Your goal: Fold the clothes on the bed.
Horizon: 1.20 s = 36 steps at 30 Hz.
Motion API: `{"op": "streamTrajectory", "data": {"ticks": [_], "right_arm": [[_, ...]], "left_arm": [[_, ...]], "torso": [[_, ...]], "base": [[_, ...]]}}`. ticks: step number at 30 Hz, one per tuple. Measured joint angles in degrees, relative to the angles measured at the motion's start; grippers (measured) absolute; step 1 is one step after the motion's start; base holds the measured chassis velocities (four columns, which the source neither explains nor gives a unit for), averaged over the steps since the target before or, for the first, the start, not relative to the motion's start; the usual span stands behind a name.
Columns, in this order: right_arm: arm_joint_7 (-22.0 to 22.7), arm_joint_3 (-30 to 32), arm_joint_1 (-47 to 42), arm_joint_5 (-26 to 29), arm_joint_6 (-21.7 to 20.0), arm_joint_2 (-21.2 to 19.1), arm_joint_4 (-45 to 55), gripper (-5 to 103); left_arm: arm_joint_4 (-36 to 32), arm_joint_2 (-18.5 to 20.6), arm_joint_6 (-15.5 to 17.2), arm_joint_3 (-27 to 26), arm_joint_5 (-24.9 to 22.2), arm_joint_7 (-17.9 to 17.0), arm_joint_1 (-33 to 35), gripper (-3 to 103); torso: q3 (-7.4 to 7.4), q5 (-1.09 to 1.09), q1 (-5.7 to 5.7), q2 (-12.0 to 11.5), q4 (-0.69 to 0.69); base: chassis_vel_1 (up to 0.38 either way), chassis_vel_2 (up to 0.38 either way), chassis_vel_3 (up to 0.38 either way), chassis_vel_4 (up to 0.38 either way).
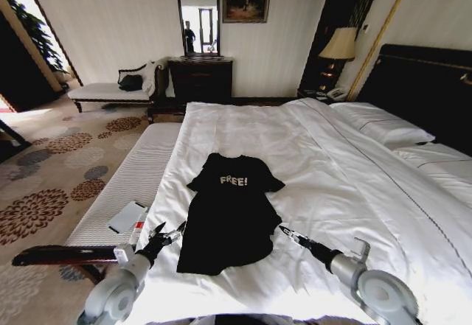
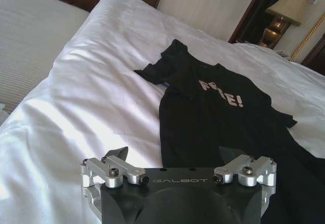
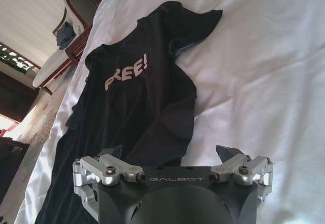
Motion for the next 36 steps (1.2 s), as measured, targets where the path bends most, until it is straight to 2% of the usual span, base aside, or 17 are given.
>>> {"op": "streamTrajectory", "data": {"ticks": [1, 7, 8, 11, 14, 17, 18, 20, 22, 24, 26, 29, 30, 31, 33, 34, 36], "right_arm": [[0.3, -0.2, -0.1, -0.2, -0.2, 0.4, 0.0, 100], [1.1, -0.4, -0.2, -0.8, -0.9, 2.6, -0.5, 100], [1.1, -0.4, -0.2, -0.8, -0.9, 2.6, -0.5, 100], [1.6, -0.5, 0.5, -0.7, -1.1, 3.3, -0.9, 100], [1.9, -0.5, 1.0, -0.7, -1.3, 3.4, -1.1, 100], [2.1, -0.2, 2.1, -0.5, -1.9, 3.6, -1.5, 100], [2.1, -0.2, 2.1, -0.5, -1.9, 3.6, -1.5, 100], [2.3, 0.1, 3.0, 0.1, -2.1, 3.7, -2.1, 100], [2.3, 0.3, 3.2, 0.2, -2.1, 3.7, -2.2, 100], [2.3, 0.8, 3.4, 0.3, -2.2, 3.7, -2.6, 100], [2.4, 1.0, 3.7, 0.4, -2.3, 3.4, -2.8, 100], [2.7, 1.2, 4.5, 0.5, -2.4, 2.3, -3.3, 100], [2.9, 1.3, 4.9, 0.8, -2.5, 2.0, -3.4, 100], [2.9, 1.3, 4.9, 0.8, -2.5, 2.0, -3.4, 100], [3.8, 1.7, 6.4, 2.2, -2.8, 1.0, -3.7, 100], [3.8, 1.7, 6.4, 2.2, -2.8, 1.0, -3.7, 100], [4.3, 1.7, 7.1, 2.6, -2.9, 0.7, -3.9, 100]], "left_arm": [[-0.7, -0.2, 0.0, -0.5, -0.2, 0.3, 1.9, 102], [-3.3, -0.5, -0.1, -4.0, -0.7, 1.9, 9.0, 93], [-3.3, -0.5, -0.1, -4.0, -0.7, 1.9, 9.0, 93], [-4.4, -1.1, 0.1, -4.9, -2.3, 1.9, 10.5, 85], [-4.5, -1.6, 0.4, -4.3, -1.0, 1.7, 10.4, 81], [-5.0, -1.5, 1.5, -3.5, 0.2, 0.8, 10.2, 65], [-5.0, -1.5, 1.5, -3.5, 0.2, 0.8, 10.2, 65], [-5.2, -0.5, 2.0, -3.8, 0.2, 0.6, 10.6, 54], [-5.3, -0.3, 2.3, -3.9, 0.0, 0.5, 10.7, 54], [-5.5, -0.2, 3.0, -3.7, -0.6, 0.2, 11.1, 44], [-6.0, -0.4, 3.5, -3.3, -0.7, -0.1, 11.6, 55], [-6.5, 0.1, 3.8, -3.3, -0.9, -0.4, 12.3, 60], [-6.5, 0.4, 3.9, -3.4, -0.9, -0.5, 12.5, 66], [-6.5, 0.4, 3.9, -3.4, -0.9, -0.5, 12.5, 66], [-6.7, 0.9, 4.1, -3.9, -1.1, -0.7, 13.0, 77], [-6.7, 0.9, 4.1, -3.9, -1.1, -0.7, 13.0, 77], [-6.7, 0.9, 4.3, -4.1, -1.2, -0.9, 13.5, 88]], "torso": [[0.00, 0.00, 0.00, 0.0, 0.00], [0.00, 0.00, 0.00, 0.0, 0.00], [0.00, 0.00, 0.00, 0.0, 0.00], [0.00, 0.00, 0.00, 0.0, -0.02], [0.00, 0.00, 0.00, 0.0, -0.01], [0.00, 0.00, 0.00, 0.0, -0.01], [0.00, 0.00, 0.00, 0.0, -0.01], [0.00, 0.00, 0.00, 0.0, -0.01], [0.01, 0.00, 0.00, 0.0, -0.01], [0.01, 0.00, 0.01, 0.0, -0.02], [0.00, -0.01, 0.00, 0.0, -0.02], [0.01, 0.00, 0.00, 0.0, -0.01], [0.01, 0.00, 0.00, 0.0, 0.00], [0.01, 0.00, 0.00, 0.0, 0.00], [0.00, 0.00, 0.01, 0.0, -0.01], [0.00, 0.00, 0.01, 0.0, -0.01], [0.01, 0.00, 0.01, 0.0, 0.00]], "base": [[0.000, 0.000, 0.000, 0.000], [0.000, 0.000, 0.000, 0.000], [0.000, 0.000, 0.000, 0.000], [0.000, 0.000, 0.000, 0.000], [0.000, 0.000, 0.000, 0.000], [0.000, 0.000, 0.000, 0.000], [0.000, 0.000, 0.000, 0.000], [0.000, 0.000, 0.000, 0.000], [0.000, 0.000, 0.000, 0.000], [0.000, 0.000, 0.000, 0.000], [0.000, 0.000, 0.000, 0.000], [0.000, 0.000, 0.000, 0.000], [0.000, 0.000, 0.000, 0.000], [0.000, 0.000, 0.000, 0.000], [0.000, 0.000, 0.000, 0.000], [0.000, 0.000, 0.000, 0.000], [0.000, 0.000, 0.000, 0.000]]}}
